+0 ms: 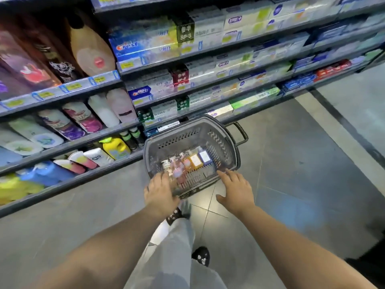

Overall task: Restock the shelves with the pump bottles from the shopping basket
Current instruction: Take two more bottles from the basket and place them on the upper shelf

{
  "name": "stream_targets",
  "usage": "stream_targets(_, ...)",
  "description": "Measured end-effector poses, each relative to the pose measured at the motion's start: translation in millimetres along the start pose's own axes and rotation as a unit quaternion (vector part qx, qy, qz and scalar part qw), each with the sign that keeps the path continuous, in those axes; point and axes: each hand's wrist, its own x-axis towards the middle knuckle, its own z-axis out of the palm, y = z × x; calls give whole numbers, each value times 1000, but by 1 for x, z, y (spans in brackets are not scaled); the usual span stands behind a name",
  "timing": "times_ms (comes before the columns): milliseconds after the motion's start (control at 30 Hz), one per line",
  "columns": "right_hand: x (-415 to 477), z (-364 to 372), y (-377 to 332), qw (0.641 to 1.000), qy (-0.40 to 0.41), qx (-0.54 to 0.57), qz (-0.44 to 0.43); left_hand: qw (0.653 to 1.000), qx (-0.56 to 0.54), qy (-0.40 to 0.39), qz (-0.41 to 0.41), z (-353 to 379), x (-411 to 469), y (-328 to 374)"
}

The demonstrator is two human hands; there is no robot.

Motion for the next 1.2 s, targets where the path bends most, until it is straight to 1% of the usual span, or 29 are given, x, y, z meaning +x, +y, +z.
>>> stream_targets(167,69,2,5,998,-32,-19,-48,998,-20,-20,-47,13,55,6)
stream_targets(333,148,20,-4,990,-62,-20,-126,994,-21,-47,-96,31,119,-1)
stream_targets(433,197,41,-13,982,-97,-32,-161,990,-42,-61,-119,49,159,-19)
stream_targets(500,227,60,-16,979,-123,-23,-159,987,-64,-67,-133,66,183,-30)
stream_targets(600,271,104,-23,975,-146,-2,-168,976,-82,-107,-168,104,220,-47)
stream_targets(667,301,143,-25,973,-167,14,-161,967,-94,-145,-189,140,244,-57)
stream_targets(800,354,228,-28,973,-197,74,-98,942,-128,-206,-231,215,293,-77)
stream_targets(867,377,271,-28,969,-210,111,-71,933,-108,-242,-242,252,317,-83)
stream_targets(967,410,331,-32,960,-234,147,-49,921,-36,-292,-256,299,347,-95)
stream_targets(1033,428,365,-36,960,-237,140,-45,922,-15,-283,-263,326,363,-109)
stream_targets(1100,441,392,-40,965,-233,113,-32,925,-40,-269,-267,349,375,-120)
stream_targets(1167,450,414,-42,969,-220,109,-9,922,-78,-254,-282,370,386,-130)
stream_targets(1200,453,421,-44,971,-212,113,2,920,-69,-241,-301,380,390,-136)
